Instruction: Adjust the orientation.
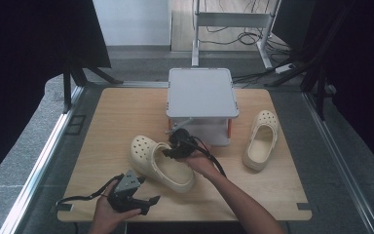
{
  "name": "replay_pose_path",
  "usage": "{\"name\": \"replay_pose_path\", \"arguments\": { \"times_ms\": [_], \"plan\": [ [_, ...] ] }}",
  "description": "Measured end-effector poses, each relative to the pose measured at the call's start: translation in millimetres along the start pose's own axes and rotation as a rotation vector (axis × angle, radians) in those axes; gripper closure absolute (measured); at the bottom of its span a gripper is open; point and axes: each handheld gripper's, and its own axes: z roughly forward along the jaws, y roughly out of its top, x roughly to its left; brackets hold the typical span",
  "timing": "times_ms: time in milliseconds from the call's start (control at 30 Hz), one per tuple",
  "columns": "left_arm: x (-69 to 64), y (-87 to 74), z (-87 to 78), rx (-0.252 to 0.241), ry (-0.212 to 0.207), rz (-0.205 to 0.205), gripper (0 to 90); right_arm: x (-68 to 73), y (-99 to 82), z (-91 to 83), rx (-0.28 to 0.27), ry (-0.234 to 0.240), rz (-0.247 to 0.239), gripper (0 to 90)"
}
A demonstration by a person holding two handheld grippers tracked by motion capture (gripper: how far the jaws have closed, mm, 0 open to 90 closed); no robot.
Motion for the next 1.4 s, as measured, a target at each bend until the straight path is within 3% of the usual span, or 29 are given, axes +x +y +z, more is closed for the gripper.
{"name": "replay_pose_path", "arguments": {
  "times_ms": [200,300,367,533,733,1200,1300,1400],
  "plan": [
    [0.5,3.2,3.0,0.006,-0.003,0.010,18.0,-5.4,-27.2,-16.5,-0.018,-0.029,0.049,77.5],
    [2.0,5.2,5.2,0.008,-0.006,0.015,18.1,-12.2,-51.9,-28.9,-0.035,-0.054,0.103,77.4],
    [3.0,6.3,6.6,0.010,-0.008,0.020,18.1,-13.1,-56.4,-31.2,-0.041,-0.058,0.120,77.5],
    [6.1,9.0,10.1,0.008,-0.015,0.019,18.2,-22.3,-91.6,-46.5,-0.054,-0.107,0.186,77.5],
    [8.4,10.9,11.8,0.006,-0.019,0.018,18.2,-25.5,-114.2,-58.2,-0.084,-0.113,0.235,77.4],
    [8.6,9.7,16.1,0.019,-0.019,0.023,18.3,-21.0,-124.7,-63.6,-0.088,-0.117,0.214,75.0],
    [8.2,9.5,15.0,0.018,-0.016,0.027,18.2,-20.0,-125.1,-64.2,-0.095,-0.112,0.200,60.0],
    [9.5,10.2,13.8,0.015,-0.012,0.027,18.3,-18.9,-127.2,-73.1,-0.126,-0.116,0.189,54.7]
  ]
}}
